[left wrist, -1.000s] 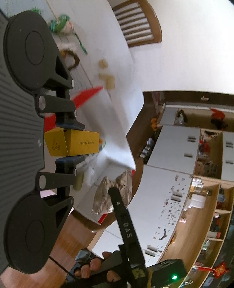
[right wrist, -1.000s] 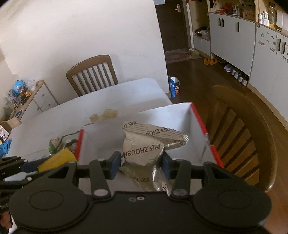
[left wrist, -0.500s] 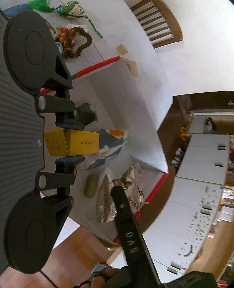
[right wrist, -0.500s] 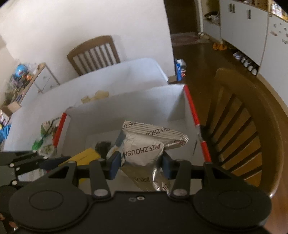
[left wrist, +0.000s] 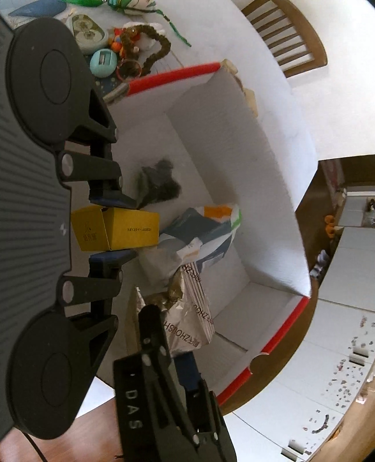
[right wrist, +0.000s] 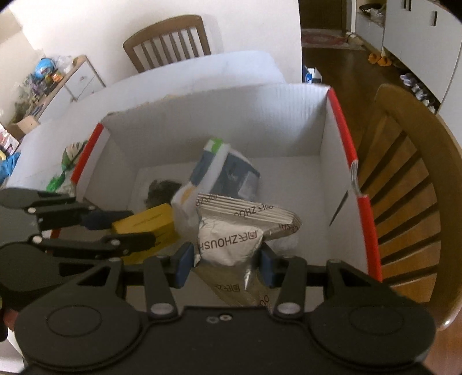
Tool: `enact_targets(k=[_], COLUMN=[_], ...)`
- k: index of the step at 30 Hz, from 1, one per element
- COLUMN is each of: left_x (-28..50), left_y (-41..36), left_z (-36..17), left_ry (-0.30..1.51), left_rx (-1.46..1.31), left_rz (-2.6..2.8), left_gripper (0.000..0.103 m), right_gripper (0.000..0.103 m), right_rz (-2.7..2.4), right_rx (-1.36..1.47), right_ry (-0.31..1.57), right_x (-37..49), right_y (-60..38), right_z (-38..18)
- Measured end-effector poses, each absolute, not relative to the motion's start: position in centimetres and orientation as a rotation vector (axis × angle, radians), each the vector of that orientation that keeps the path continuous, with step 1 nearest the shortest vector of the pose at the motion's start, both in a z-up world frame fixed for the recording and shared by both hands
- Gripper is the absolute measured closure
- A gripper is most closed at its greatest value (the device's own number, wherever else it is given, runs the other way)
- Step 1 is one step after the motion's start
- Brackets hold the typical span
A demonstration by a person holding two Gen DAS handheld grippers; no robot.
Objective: Organize objects
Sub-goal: 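Carry yellow box and foil bag into the red box and open both tools, then withdraw both tools from the box back toward the pile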
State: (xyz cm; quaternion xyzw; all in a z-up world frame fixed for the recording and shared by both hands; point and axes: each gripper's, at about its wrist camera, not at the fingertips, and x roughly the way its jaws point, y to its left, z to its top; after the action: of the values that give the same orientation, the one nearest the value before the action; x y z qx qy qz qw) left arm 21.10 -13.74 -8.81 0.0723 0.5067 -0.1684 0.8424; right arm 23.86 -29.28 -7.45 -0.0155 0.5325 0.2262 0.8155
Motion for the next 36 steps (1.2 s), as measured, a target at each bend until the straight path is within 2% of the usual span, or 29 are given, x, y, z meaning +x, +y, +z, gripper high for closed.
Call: enact_targets(k=[14, 18, 19, 20, 21, 24, 28, 32, 36], left_x=[21.5, 21.3, 21.4, 21.3, 21.1, 20.5, 20.1, 19.5, 18.7], left_y=[-14.2, -14.2, -14.3, -14.3, -14.2, -14.1, -13.9, -13.1, -12.0], left_z=[-9.5, -9.4, -9.4, -9.3, -9.1, -8.6, -7.9, -6.9, -5.5], left_ry=[1.138, 1.139, 1.140, 1.141, 1.134, 1.113, 1.089, 1.058, 1.014], left_rx=[0.157, 0.140, 0.137, 0.134, 0.132, 0.119, 0.114, 0.078, 0.037], left_rz=[-0.355, -0.357, -0.360, -0.362, -0.360, -0.382, -0.395, -0.402, -0.416], left_gripper=[0.073, 0.072, 0.070, 0.060, 0.046, 0.042, 0.042, 0.042, 0.042], right_gripper=[0.054, 0.044, 0.043, 0.043, 0.041, 0.041, 0.040, 0.032, 0.030], right_rz=[0.455, 0.451, 0.455, 0.457, 0.456, 0.461, 0.472, 0.480, 0.489], right_rx=[-0.017, -0.023, -0.021, -0.018, -0.018, -0.011, -0.001, 0.007, 0.029], right_ry=[1.155, 1.148, 1.142, 1.137, 1.133, 1.118, 1.102, 1.055, 1.013], right_x=[24.2, 24.1, 24.0, 24.0, 23.9, 23.6, 22.9, 21.8, 20.8], right_y=[-30.7, -30.4, -30.5, -30.4, -30.5, -30.6, -30.9, -31.2, -31.3], right_z=[-8.4, -8.0, -7.7, -7.6, -7.3, -6.6, -5.8, -4.4, -3.1])
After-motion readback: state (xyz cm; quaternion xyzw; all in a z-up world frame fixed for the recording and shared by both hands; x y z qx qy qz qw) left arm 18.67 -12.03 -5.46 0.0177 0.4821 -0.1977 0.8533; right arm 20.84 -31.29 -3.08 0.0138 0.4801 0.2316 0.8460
